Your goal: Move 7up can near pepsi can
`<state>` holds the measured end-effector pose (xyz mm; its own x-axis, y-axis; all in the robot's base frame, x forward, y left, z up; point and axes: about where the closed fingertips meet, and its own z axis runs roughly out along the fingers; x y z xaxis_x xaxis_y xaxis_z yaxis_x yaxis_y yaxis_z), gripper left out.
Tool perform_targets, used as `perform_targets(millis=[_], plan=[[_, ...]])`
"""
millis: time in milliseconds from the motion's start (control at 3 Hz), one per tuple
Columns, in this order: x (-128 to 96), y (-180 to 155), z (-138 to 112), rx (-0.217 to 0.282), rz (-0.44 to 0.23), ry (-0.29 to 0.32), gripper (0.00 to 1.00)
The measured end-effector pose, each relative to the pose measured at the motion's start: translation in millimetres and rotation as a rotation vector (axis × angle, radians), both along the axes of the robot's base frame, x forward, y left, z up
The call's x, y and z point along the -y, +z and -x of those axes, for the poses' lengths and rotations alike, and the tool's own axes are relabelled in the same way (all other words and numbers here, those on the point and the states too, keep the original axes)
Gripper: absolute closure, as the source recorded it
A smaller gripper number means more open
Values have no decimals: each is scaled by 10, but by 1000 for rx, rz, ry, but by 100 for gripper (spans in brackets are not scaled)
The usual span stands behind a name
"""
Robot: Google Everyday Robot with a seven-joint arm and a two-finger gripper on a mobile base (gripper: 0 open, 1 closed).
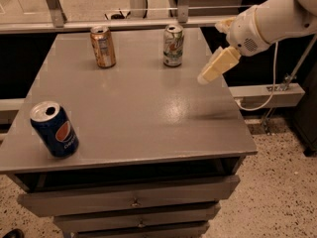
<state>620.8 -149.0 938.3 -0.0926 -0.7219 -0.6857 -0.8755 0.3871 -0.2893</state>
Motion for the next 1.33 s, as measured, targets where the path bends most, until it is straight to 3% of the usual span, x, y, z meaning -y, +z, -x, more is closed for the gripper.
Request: perform_targets(millis=[667, 1000, 1333], plan=[[-62, -7, -44, 17, -24, -3, 0], [-143, -28, -310, 66, -103, -36, 0], [-251, 5, -759, 136, -232, -84, 0]])
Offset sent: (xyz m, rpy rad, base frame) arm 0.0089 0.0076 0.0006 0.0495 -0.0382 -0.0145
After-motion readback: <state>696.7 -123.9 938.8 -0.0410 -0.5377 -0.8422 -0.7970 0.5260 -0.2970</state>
